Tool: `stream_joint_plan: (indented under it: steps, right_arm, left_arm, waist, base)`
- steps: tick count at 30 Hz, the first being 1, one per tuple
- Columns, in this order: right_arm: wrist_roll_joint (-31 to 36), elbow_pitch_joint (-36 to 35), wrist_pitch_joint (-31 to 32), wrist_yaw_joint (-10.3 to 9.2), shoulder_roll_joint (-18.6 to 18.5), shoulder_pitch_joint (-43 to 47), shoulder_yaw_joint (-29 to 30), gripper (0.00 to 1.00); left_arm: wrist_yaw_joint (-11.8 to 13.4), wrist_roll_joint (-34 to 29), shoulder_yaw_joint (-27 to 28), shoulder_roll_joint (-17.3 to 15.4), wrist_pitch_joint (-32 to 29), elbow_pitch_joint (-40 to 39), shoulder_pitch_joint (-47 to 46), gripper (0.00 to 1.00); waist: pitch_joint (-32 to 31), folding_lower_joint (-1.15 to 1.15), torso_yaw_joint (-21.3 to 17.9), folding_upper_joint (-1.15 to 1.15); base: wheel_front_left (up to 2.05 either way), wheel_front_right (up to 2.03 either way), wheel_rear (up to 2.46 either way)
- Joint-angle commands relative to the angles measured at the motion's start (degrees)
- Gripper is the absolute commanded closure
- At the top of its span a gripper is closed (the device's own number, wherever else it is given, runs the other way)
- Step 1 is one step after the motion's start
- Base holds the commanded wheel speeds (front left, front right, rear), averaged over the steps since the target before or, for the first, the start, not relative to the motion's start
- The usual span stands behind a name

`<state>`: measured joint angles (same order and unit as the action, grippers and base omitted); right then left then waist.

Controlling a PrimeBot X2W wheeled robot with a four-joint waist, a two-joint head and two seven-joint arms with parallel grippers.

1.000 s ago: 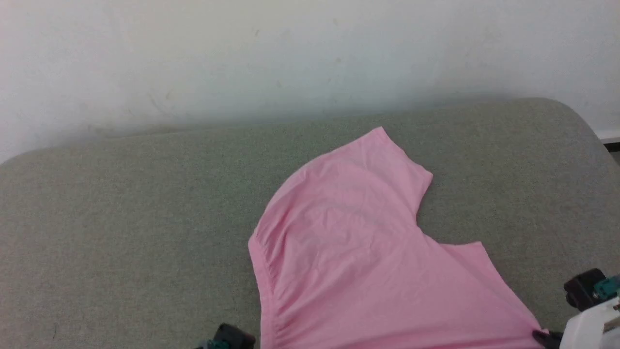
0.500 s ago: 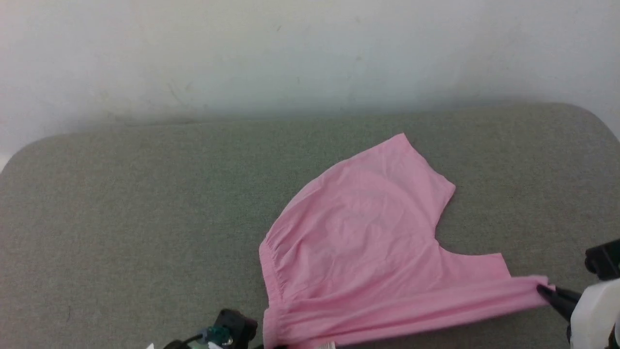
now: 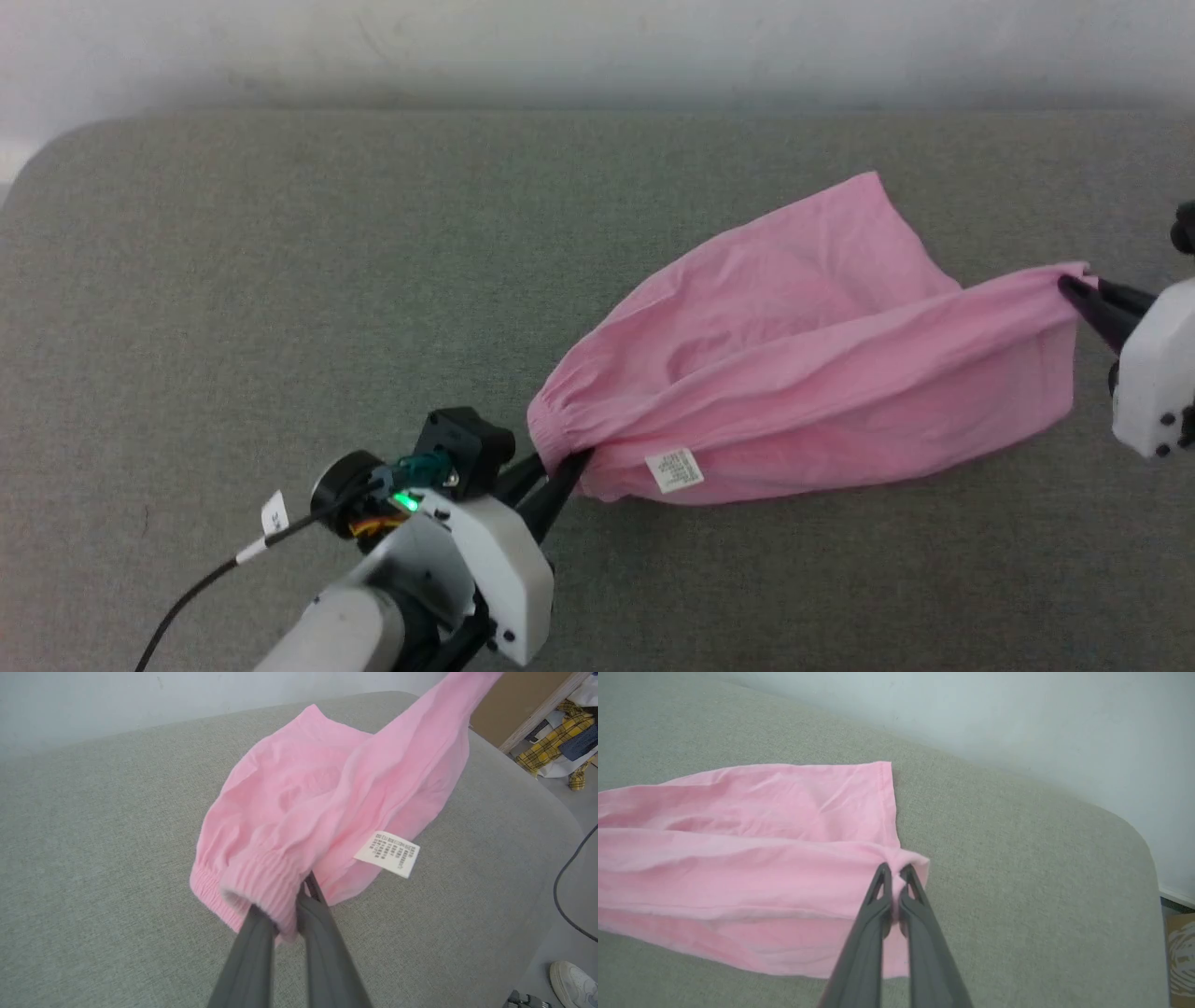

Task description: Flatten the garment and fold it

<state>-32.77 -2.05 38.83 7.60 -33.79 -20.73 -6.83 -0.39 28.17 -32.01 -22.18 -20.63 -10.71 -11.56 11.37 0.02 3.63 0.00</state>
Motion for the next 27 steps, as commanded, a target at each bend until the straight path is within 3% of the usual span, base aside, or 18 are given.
stream_joint_plan:
  steps: [1,10,27]
  right_arm:
    - [1.0,1.92,0.2,-0.11,0.19,-3.29,-1.14,1.0]
    - [5.29,17.86,-0.9,-0.11,0.2,-20.51,-8.59,1.0]
    - [8.49,38.88,-10.97,-0.11,2.83,-34.53,-15.62,1.0]
  left_arm:
    - [-0.37,-0.13,0.32,0.68,0.35,0.55,-2.02,1.0]
    - [-1.85,0.61,0.52,5.16,1.42,8.02,-11.38,1.0]
    - [-2.99,1.4,0.44,11.07,6.74,19.03,-19.75,1.0]
  waist:
    - [6.39,-0.02,4.42,0.0]
    - [13.43,-0.02,8.05,0.0]
    - [17.62,-0.02,10.31,0.0]
  base:
    - [0.0,0.0,0.0]
    - [0.0,0.0,0.0]
    - [0.0,0.0,0.0]
